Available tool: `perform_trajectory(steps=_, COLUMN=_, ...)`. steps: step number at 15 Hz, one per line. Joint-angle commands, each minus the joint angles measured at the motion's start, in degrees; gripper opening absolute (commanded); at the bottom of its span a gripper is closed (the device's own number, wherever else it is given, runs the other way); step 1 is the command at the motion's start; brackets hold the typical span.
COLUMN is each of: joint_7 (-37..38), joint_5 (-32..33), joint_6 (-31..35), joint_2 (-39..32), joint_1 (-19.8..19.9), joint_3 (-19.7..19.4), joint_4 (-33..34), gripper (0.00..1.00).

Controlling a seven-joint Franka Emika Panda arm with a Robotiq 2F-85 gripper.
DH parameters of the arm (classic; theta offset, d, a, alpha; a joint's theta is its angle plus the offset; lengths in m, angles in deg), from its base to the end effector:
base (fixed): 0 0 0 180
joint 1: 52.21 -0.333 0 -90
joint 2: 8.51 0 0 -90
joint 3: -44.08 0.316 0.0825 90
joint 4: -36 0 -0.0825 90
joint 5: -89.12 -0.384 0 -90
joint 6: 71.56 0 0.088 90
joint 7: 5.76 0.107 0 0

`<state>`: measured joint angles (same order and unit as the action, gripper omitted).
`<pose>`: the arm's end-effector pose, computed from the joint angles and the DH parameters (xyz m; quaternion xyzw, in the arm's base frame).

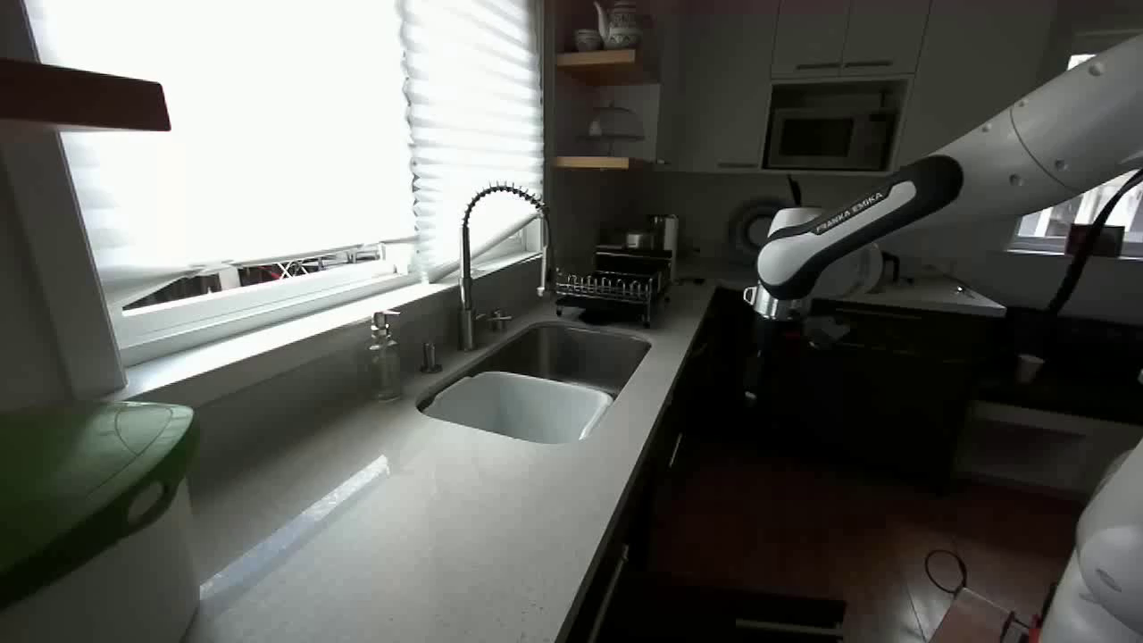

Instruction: Close the opened under the sink cabinet door

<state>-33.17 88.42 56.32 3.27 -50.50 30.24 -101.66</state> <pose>0.4506 -0.1257 0.3943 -0.9943 -0.1017 -0.0241 0.0220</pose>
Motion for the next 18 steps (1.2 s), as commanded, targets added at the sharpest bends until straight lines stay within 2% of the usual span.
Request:
perform_trajectory(steps=1, joint_7=-0.2, joint_5=-0.3, joint_6=-0.1, joint_2=-0.1, joint_1=1.2, joint_3=1.2, joint_4=0.1, gripper=1.0)
perform_trajectory(steps=14, joint_7=-0.2, joint_5=-0.3, joint_6=-0.1, joint_2=-0.1, joint_1=1.2, joint_3=1.2, joint_4=0.1, gripper=1.0)
perform_trajectory(steps=16, joint_7=2.6, joint_5=-0.5, joint_6=-0.4, joint_2=-0.7, joint_1=1.5, joint_3=1.9, joint_4=-1.2, gripper=1.0)
perform_trajectory(steps=18, joint_7=8.7, joint_5=1.5, joint_6=-1.4, joint_2=-0.6, joint_1=2.2, joint_3=3.3, joint_4=-4.1, gripper=1.0)
